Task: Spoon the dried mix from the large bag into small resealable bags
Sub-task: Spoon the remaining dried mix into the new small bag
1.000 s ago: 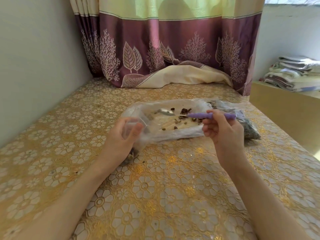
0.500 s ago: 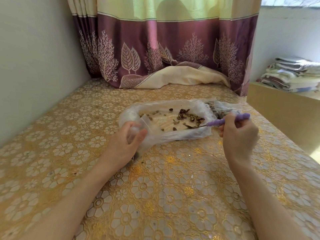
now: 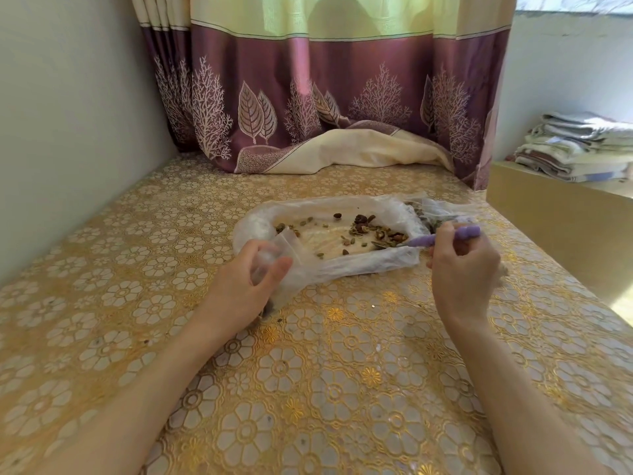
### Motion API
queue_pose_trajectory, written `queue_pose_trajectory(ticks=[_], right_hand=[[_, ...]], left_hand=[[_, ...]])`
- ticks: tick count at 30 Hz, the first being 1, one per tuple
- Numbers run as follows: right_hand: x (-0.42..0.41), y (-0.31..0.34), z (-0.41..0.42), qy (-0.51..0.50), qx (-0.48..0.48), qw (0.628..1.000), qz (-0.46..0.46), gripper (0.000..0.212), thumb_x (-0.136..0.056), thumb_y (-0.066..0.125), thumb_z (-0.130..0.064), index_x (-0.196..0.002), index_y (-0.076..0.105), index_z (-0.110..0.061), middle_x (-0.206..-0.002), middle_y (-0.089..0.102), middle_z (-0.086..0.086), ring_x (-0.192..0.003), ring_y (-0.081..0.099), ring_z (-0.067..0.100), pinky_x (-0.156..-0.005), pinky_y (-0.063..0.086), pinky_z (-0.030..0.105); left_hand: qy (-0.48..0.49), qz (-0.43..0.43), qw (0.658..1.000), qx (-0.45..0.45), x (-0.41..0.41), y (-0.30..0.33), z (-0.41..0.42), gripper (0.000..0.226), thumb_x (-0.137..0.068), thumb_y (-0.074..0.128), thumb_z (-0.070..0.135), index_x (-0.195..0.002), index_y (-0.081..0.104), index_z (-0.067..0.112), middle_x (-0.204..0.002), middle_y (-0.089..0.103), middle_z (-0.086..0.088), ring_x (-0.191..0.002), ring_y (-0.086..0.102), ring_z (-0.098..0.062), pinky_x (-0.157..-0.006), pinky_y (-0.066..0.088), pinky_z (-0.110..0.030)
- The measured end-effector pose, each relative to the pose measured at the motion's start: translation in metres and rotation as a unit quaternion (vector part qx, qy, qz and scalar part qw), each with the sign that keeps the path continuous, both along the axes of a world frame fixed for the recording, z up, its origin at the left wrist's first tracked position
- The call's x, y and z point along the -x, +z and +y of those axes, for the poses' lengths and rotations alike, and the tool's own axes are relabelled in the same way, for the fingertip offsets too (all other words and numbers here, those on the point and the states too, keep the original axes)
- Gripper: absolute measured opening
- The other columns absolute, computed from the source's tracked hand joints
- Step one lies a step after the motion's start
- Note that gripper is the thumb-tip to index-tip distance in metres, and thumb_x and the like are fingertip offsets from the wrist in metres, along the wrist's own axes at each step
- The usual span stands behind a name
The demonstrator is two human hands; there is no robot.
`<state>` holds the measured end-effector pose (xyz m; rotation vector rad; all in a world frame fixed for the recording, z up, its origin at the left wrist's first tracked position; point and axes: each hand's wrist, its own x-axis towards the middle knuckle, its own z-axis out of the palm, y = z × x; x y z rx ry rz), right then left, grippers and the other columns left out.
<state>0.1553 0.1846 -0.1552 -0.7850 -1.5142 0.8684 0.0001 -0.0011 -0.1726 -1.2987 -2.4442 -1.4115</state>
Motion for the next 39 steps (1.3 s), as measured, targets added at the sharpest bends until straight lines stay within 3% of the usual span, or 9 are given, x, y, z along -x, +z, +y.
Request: queue_pose_trajectory(ticks=[7, 9, 12, 16, 20, 26, 30, 35, 39], right_hand=[[0.003, -0.008, 0.008, 0.015, 0.028, 0.999, -0.016, 0.030, -0.095, 0.052, -0.022, -0.067, 0.057, -0.031, -0.069, 0.069, -0.006, -0.064, 0.067, 0.020, -0.077, 0.053, 0.053], [0.003, -0.010, 0.010, 0.015, 0.046, 0.999, -0.008, 0.027, -0.095, 0.052, -0.022, -0.070, 0.060, -0.030, -0.072, 0.071, -0.007, -0.061, 0.067, 0.011, -0.074, 0.057, 0.044], [0.004, -0.014, 0.014, 0.019, 0.071, 0.997, -0.006, 0.025, -0.095, 0.051, -0.022, -0.078, 0.069, -0.018, -0.077, 0.073, -0.004, -0.055, 0.064, -0.001, -0.061, 0.055, 0.019], [0.003, -0.014, 0.017, 0.055, 0.170, 0.983, 0.049, 0.029, -0.093, 0.053, -0.015, -0.070, 0.068, -0.020, -0.075, 0.073, 0.004, -0.061, 0.065, 0.013, -0.074, 0.055, 0.034], [0.002, -0.010, 0.014, 0.091, 0.232, 0.962, 0.116, 0.033, -0.089, 0.053, -0.007, -0.061, 0.068, -0.017, -0.077, 0.074, 0.011, -0.064, 0.059, 0.016, -0.063, 0.051, 0.026], [0.002, -0.007, 0.010, 0.110, 0.232, 0.959, 0.123, 0.023, -0.087, 0.053, -0.007, -0.070, 0.068, -0.010, -0.076, 0.074, 0.010, -0.062, 0.056, 0.014, -0.054, 0.047, 0.021], [0.003, -0.006, 0.010, 0.124, 0.228, 0.957, 0.129, 0.015, -0.085, 0.053, -0.005, -0.079, 0.067, -0.004, -0.072, 0.074, 0.006, -0.059, 0.054, 0.013, -0.048, 0.044, 0.017], [0.001, 0.000, 0.003, 0.147, 0.213, 0.955, 0.147, 0.014, -0.084, 0.053, -0.003, -0.076, 0.065, -0.005, -0.061, 0.071, 0.002, -0.055, 0.053, 0.013, -0.047, 0.041, 0.018], [0.000, 0.009, -0.010, 0.201, 0.177, 0.948, 0.170, 0.016, -0.086, 0.053, -0.003, -0.074, 0.064, -0.004, -0.057, 0.068, 0.000, -0.051, 0.052, 0.010, -0.045, 0.040, 0.017]], left_hand=[[0.006, 0.011, 1.000, 0.002, 0.002, -0.001, 0.000, 0.037, -0.079, 0.041, 0.064, -0.100, 0.049, 0.034, -0.045, 0.045, 0.025, -0.039, 0.042, 0.003, -0.043, 0.034, -0.007], [0.005, 0.005, 1.000, 0.002, 0.002, -0.001, 0.000, 0.039, -0.079, 0.041, 0.063, -0.101, 0.050, 0.032, -0.044, 0.045, 0.024, -0.037, 0.043, 0.003, -0.042, 0.033, -0.007], [0.005, 0.010, 1.000, -0.002, 0.002, -0.002, 0.001, 0.041, -0.081, 0.042, 0.060, -0.105, 0.052, 0.027, -0.042, 0.045, 0.021, -0.035, 0.042, 0.003, -0.041, 0.033, -0.007], [-0.005, -0.009, 1.000, -0.015, 0.001, -0.001, 0.000, 0.042, -0.080, 0.043, 0.058, -0.104, 0.052, 0.025, -0.043, 0.049, 0.020, -0.035, 0.044, 0.003, -0.039, 0.032, -0.007], [-0.003, -0.020, 0.999, -0.043, 0.003, 0.000, -0.002, 0.030, -0.080, 0.045, 0.063, -0.098, 0.052, 0.039, -0.063, 0.059, 0.023, -0.060, 0.054, 0.013, -0.051, 0.034, -0.008], [-0.005, -0.034, 0.997, -0.067, 0.001, 0.003, -0.003, 0.045, -0.069, 0.042, 0.075, -0.095, 0.054, 0.040, -0.090, 0.060, 0.023, -0.080, 0.055, 0.015, -0.060, 0.038, 0.000], [-0.011, -0.048, 0.999, -0.022, 0.004, 0.001, -0.002, 0.062, -0.065, 0.040, 0.080, -0.105, 0.055, 0.036, -0.102, 0.063, 0.013, -0.088, 0.059, -0.001, -0.071, 0.045, -0.021], [-0.009, -0.057, 0.998, -0.014, 0.005, 0.001, 0.000, 0.068, -0.062, 0.039, 0.082, -0.106, 0.055, 0.033, -0.094, 0.064, 0.013, -0.072, 0.058, 0.005, -0.064, 0.043, -0.023], [-0.015, -0.085, 0.996, -0.025, 0.005, 0.001, 0.000, 0.061, -0.062, 0.041, 0.080, -0.103, 0.055, 0.036, -0.097, 0.065, 0.015, -0.085, 0.061, 0.002, -0.070, 0.046, -0.019]])
